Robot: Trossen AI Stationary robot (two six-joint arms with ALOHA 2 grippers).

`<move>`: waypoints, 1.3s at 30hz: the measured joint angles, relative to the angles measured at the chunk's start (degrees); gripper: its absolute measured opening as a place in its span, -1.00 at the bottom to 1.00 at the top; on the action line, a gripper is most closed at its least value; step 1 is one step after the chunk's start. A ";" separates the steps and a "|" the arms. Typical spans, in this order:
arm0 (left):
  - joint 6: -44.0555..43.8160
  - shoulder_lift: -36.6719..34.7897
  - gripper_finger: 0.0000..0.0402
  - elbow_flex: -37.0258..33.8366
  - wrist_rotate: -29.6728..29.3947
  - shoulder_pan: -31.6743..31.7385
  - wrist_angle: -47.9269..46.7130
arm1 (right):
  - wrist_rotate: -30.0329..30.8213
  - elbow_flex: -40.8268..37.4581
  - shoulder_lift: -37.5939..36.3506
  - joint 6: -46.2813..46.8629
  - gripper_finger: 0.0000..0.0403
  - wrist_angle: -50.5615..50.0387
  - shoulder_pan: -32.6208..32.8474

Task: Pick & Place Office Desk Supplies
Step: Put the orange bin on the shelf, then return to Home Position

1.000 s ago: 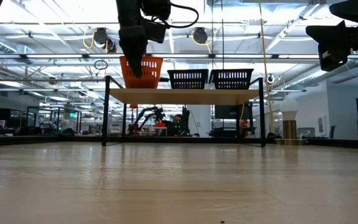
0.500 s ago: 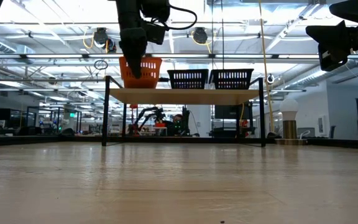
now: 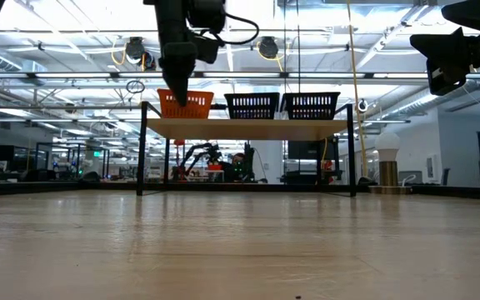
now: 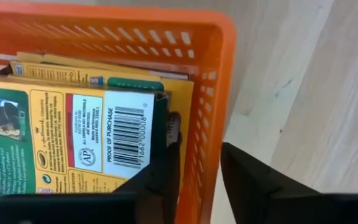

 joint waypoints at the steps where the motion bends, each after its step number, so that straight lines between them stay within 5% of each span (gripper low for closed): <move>1: 0.00 0.00 -0.40 0.00 0.00 -0.02 0.25 | 0.00 0.00 0.00 0.00 -0.08 0.00 -0.01; 23: -2.41 -0.43 -0.08 0.00 0.57 -0.09 0.04 | 0.00 0.00 0.00 -0.02 -0.08 0.00 0.00; 34: -5.78 -7.22 -0.08 0.02 0.67 -0.46 -0.30 | 0.02 0.00 0.00 -0.09 -0.08 0.00 0.00; 39: -9.40 -11.69 -0.08 0.02 7.43 -2.28 1.77 | 0.01 0.00 0.01 -0.09 -0.08 0.00 0.00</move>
